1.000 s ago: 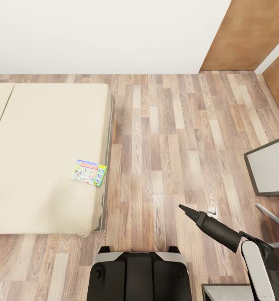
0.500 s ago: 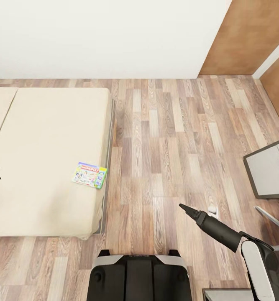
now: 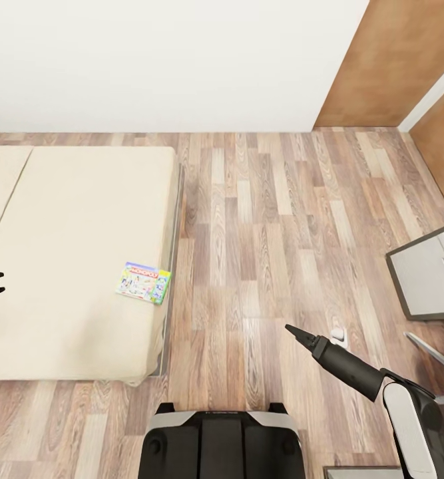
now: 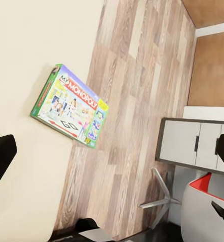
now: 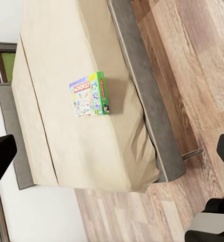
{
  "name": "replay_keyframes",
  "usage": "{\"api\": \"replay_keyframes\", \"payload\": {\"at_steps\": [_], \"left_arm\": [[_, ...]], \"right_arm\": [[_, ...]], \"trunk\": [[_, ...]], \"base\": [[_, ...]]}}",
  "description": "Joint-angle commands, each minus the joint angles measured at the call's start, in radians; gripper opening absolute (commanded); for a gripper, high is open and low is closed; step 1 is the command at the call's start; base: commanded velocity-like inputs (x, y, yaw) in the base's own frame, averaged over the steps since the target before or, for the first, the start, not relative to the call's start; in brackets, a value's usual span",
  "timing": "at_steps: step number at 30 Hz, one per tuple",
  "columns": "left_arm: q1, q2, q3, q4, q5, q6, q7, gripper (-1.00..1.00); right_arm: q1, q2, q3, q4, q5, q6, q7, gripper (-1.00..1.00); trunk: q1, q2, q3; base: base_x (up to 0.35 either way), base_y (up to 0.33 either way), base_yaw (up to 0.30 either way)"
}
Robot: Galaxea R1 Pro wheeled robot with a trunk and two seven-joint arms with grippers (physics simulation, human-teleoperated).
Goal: Put all the toys in the child's room - the three board games (two on the bed and one on the table), the two jigsaw puzzles on the table, and the tennis ball on the table - inside the toy box on the table in the child's room.
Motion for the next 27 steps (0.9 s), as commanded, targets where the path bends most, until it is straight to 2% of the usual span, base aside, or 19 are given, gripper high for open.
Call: {"api": "replay_keyframes", "payload": {"at_steps": [1,10,21,27], "left_arm": [[-0.001,0.0,0.006,0.001,-0.009,0.01,-0.004,1.0],[-0.001,-0.001,0.005,0.002,-0.008,0.008,-0.002,1.0],[-0.001,-0.029,0.005,0.002,-0.011,0.008,-0.002,1.0],[-0.001,-0.033,0.005,0.002,-0.011,0.008,0.015,1.0]], "right_arm": [[-0.001,0.0,-0.002,0.0,0.002,0.006,0.003,1.0],[-0.001,0.003,0.0,-0.001,0.002,0.006,0.002,1.0],[-0.001,0.0,0.001,0.0,0.002,0.006,0.002,1.0],[-0.001,0.001,0.001,0.0,0.002,0.006,0.002,1.0]], "trunk": [[0.001,-0.002,0.001],[0.001,-0.002,0.015],[0.001,-0.002,0.033],[0.001,-0.002,0.043]], "base": [[0.0,0.0,0.0],[0.0,0.0,0.0],[0.0,0.0,0.0],[0.0,0.0,0.0]]}}
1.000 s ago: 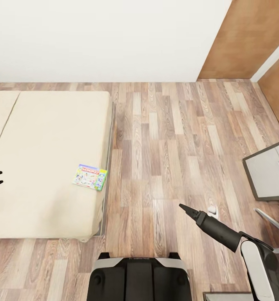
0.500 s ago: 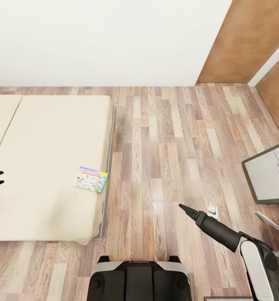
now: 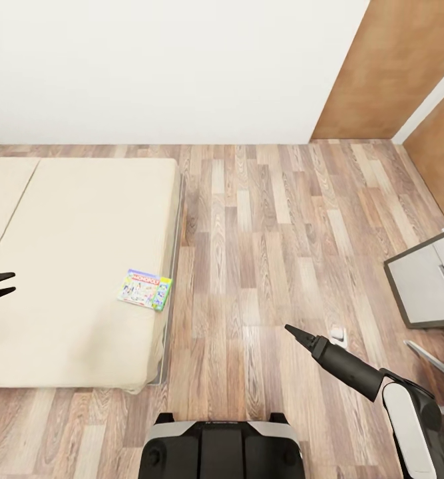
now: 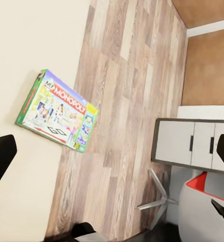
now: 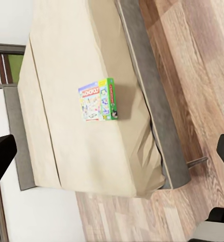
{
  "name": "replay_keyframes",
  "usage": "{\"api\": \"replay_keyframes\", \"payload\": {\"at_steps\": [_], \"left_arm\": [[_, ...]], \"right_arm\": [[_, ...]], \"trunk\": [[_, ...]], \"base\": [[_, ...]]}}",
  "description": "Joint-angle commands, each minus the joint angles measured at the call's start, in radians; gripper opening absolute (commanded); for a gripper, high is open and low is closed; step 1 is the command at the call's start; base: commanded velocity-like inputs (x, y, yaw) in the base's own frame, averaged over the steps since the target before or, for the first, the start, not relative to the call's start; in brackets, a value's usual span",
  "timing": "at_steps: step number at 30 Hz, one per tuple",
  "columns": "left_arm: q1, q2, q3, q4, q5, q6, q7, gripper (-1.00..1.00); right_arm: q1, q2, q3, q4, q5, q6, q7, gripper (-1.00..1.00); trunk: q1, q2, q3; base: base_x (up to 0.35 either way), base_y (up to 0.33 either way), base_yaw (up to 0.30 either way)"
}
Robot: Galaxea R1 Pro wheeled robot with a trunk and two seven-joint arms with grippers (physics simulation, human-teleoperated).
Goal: Put all the toys in the child's room - the three board games (two on the bed and one on the table), the two jigsaw puzzles on the table, and the tennis ball on the table - inside the toy box on the table in the child's room.
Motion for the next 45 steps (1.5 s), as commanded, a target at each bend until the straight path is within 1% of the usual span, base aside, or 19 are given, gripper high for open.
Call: {"api": "replay_keyframes", "payload": {"at_steps": [1,4,8,10,12,18,20,22,28,45], "left_arm": [[-0.001,0.0,0.007,0.001,-0.009,0.011,0.003,1.0],[-0.001,-0.001,0.006,0.001,-0.009,0.011,0.039,1.0],[-0.001,-0.013,0.006,0.001,-0.009,0.012,0.093,1.0],[-0.001,-0.018,0.006,0.001,-0.009,0.012,0.109,1.0],[-0.001,-0.021,0.005,0.001,-0.009,0.012,0.114,1.0],[-0.001,-0.026,0.006,0.001,-0.009,0.011,0.12,1.0],[-0.001,-0.026,0.006,0.001,-0.009,0.011,0.12,1.0],[-0.001,-0.026,0.005,0.001,-0.009,0.011,0.12,1.0],[-0.001,-0.026,0.005,0.001,-0.009,0.011,0.12,1.0],[-0.001,-0.026,0.005,0.001,-0.009,0.011,0.122,1.0]], "right_arm": [[-0.001,0.0,-0.002,0.0,0.002,0.006,0.004,1.0],[-0.001,0.001,-0.002,0.0,0.002,0.006,0.003,1.0],[-0.001,0.001,-0.001,0.0,0.002,0.006,-0.001,1.0],[-0.001,0.001,0.002,0.0,0.002,0.006,-0.016,1.0],[-0.001,0.001,0.003,0.0,0.002,0.006,-0.031,1.0],[-0.001,0.01,0.009,-0.001,0.001,0.007,-0.119,1.0],[-0.001,0.012,0.018,-0.002,0.001,0.007,-0.139,1.0],[-0.001,0.012,0.037,-0.002,0.001,0.007,-0.153,1.0],[-0.001,0.012,0.053,-0.001,0.002,0.006,-0.162,1.0],[-0.001,0.01,0.057,0.0,0.002,0.006,-0.164,1.0]], "trunk": [[0.001,-0.002,0.0],[0.001,-0.002,0.005],[0.001,-0.002,0.012],[0.001,-0.002,0.015],[0.001,-0.002,0.019],[0.001,-0.002,0.028],[0.001,-0.002,0.032],[0.001,-0.002,0.035],[0.001,-0.002,0.045],[0.001,-0.002,0.073]], "base": [[0.0,0.0,0.0],[0.0,0.0,0.0],[0.0,0.0,0.0],[0.0,0.0,0.0],[0.0,0.0,0.0],[0.0,0.0,0.0],[0.0,0.0,0.0],[0.0,0.0,0.0],[0.0,0.0,0.0],[0.0,0.0,0.0]]}}
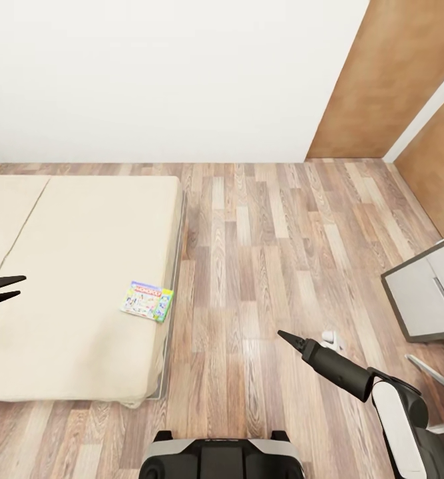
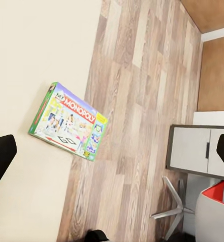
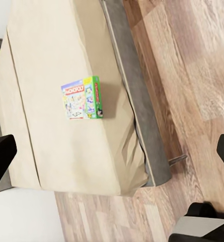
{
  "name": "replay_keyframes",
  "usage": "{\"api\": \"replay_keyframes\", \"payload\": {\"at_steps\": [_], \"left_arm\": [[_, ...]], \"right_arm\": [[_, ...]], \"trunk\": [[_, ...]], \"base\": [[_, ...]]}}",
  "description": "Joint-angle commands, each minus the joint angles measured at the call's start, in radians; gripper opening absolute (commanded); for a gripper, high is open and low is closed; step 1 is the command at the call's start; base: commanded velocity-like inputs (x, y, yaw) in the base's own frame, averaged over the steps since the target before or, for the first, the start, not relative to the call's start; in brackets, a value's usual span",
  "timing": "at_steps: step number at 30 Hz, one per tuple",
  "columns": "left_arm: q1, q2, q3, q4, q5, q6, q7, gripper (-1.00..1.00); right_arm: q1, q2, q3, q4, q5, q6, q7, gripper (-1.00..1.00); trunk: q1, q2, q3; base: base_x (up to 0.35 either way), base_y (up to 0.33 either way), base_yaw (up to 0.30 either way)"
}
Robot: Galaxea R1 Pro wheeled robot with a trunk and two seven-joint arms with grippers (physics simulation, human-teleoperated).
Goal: Put all the toys in the child's room - the three board games (two on the bed and one on the table), the two jigsaw puzzles on the table, and the tennis ball on the table - inside the toy box on the table in the child's room.
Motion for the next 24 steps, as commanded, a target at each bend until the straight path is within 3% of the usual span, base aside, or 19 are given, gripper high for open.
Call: {"api": "replay_keyframes", "payload": {"at_steps": [1,24], "left_arm": [[-0.001,0.0,0.007,0.001,-0.009,0.011,-0.004,1.0],[-0.001,-0.002,0.007,0.001,-0.009,0.011,-0.004,1.0]], "right_arm": [[-0.001,0.0,-0.002,0.0,0.005,0.005,0.007,1.0],[-0.001,-0.008,-0.006,0.0,0.003,-0.027,0.013,1.0]], "trunk": [[0.001,-0.002,0.0],[0.001,-0.002,0.008]], "base": [[0.0,0.0,0.0],[0.0,0.0,0.0]]}}
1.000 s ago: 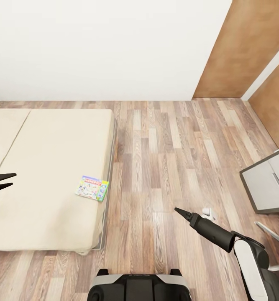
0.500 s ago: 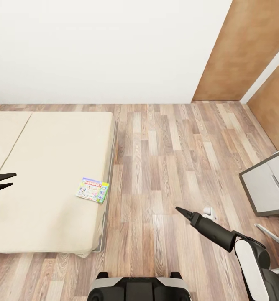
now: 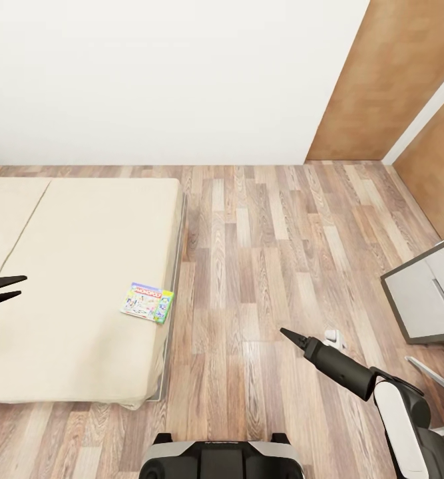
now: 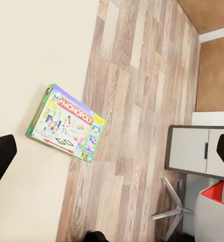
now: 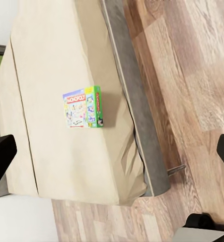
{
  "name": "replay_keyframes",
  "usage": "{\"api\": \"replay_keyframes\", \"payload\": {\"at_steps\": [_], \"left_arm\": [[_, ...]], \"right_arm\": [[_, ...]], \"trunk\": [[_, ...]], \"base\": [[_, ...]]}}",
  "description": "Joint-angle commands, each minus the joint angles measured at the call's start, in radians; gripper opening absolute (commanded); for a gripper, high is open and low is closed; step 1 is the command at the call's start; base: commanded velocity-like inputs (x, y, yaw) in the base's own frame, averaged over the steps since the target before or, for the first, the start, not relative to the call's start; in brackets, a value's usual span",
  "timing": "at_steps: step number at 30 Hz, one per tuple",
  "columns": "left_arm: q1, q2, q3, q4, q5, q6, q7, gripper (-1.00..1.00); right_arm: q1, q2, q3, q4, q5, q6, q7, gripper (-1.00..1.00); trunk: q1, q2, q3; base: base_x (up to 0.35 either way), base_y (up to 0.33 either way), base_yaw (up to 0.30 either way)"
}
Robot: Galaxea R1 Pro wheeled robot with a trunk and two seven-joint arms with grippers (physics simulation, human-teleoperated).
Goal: Put all the toys in the child's room - the three board games (two on the bed and one on the table), the two jigsaw puzzles on the table, and the tennis ball on the table - inside the toy box on the table in the child's room.
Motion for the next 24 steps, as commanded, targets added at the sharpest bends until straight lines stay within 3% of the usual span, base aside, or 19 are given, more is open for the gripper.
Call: {"api": "replay_keyframes", "payload": {"at_steps": [1,10,24], "left_arm": [[-0.001,0.0,0.008,0.001,-0.009,0.011,-0.004,1.0],[-0.001,-0.001,0.008,0.001,-0.009,0.011,-0.004,1.0],[-0.001,-0.006,0.008,0.001,-0.009,0.011,-0.004,1.0]], "right_arm": [[-0.001,0.0,-0.002,0.0,0.004,0.005,0.006,1.0],[-0.001,0.005,0.0,0.0,0.004,0.004,0.005,1.0],[-0.001,0.006,0.001,0.0,0.005,0.004,0.005,1.0]], "trunk": [[0.001,-0.002,-0.001],[0.001,-0.002,0.0],[0.001,-0.002,0.021]], "base": [[0.0,0.0,0.0],[0.0,0.0,0.0],[0.0,0.0,0.0]]}}
